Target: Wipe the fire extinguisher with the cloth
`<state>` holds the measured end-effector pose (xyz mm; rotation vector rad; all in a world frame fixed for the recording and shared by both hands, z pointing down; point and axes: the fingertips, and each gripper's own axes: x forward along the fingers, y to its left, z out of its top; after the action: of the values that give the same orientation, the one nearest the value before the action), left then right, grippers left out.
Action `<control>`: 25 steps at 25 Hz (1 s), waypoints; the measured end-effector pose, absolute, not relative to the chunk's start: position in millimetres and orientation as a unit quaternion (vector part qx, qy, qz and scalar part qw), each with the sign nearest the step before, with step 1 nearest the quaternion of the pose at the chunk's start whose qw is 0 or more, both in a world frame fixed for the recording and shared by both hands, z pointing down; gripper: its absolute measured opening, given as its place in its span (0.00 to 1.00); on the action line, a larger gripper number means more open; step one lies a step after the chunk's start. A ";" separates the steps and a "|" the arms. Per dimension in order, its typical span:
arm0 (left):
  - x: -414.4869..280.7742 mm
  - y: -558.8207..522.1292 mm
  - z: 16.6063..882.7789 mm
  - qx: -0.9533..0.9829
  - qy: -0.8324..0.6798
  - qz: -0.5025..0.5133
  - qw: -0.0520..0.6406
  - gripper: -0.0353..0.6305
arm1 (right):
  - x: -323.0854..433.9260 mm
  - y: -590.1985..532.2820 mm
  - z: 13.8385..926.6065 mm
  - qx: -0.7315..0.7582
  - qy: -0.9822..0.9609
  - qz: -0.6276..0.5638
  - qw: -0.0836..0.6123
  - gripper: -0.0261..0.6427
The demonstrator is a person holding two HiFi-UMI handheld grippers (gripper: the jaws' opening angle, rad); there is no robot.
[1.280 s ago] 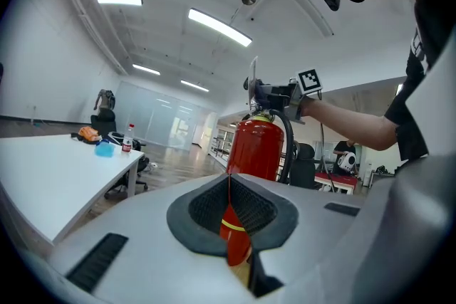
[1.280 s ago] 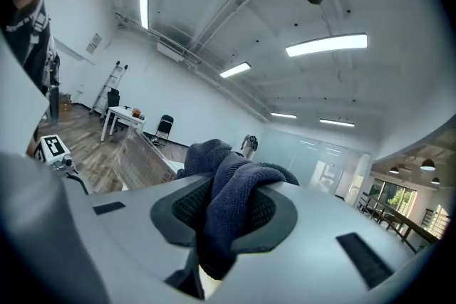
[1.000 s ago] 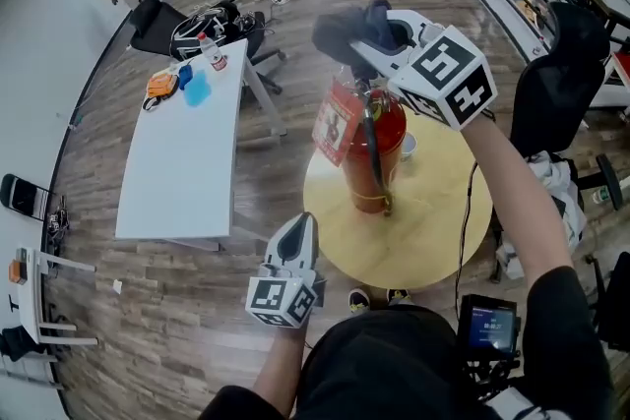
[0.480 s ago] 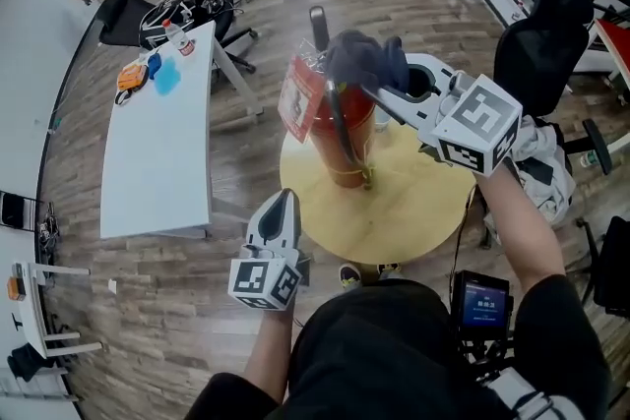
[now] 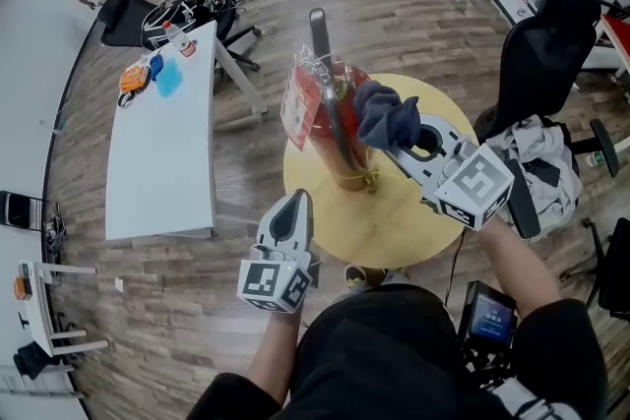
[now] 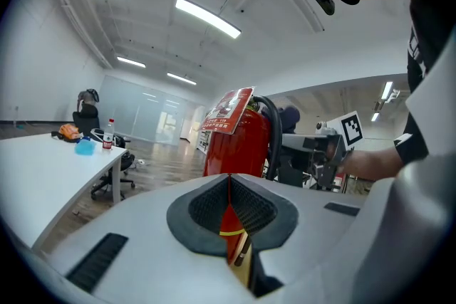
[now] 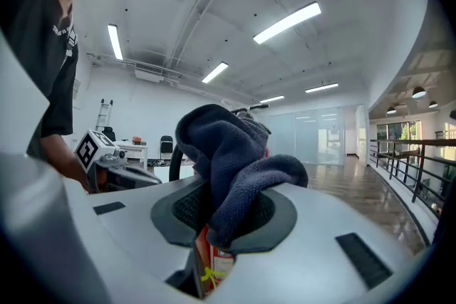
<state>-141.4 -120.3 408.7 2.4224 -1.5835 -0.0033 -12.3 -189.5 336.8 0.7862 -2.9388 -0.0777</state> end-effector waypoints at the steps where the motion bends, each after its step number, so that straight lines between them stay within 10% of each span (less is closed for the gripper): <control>1: -140.3 -120.8 409.5 0.831 -0.542 0.001 0.124 0.09 | -12.8 -187.4 355.2 0.256 -0.964 -0.018 0.067 0.16; 11: -127.6 -122.8 414.0 0.841 -0.526 0.017 0.126 0.09 | -19.4 -181.0 505.2 0.230 -0.938 0.033 0.257 0.16; 25: -112.1 -121.7 407.9 0.856 -0.502 0.009 0.124 0.09 | -12.9 -205.2 322.7 0.286 -0.948 -0.081 0.111 0.16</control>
<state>-112.1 -121.7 407.9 2.4937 -1.4647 0.0266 -12.9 -205.2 322.7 0.8390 -2.7857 -0.2391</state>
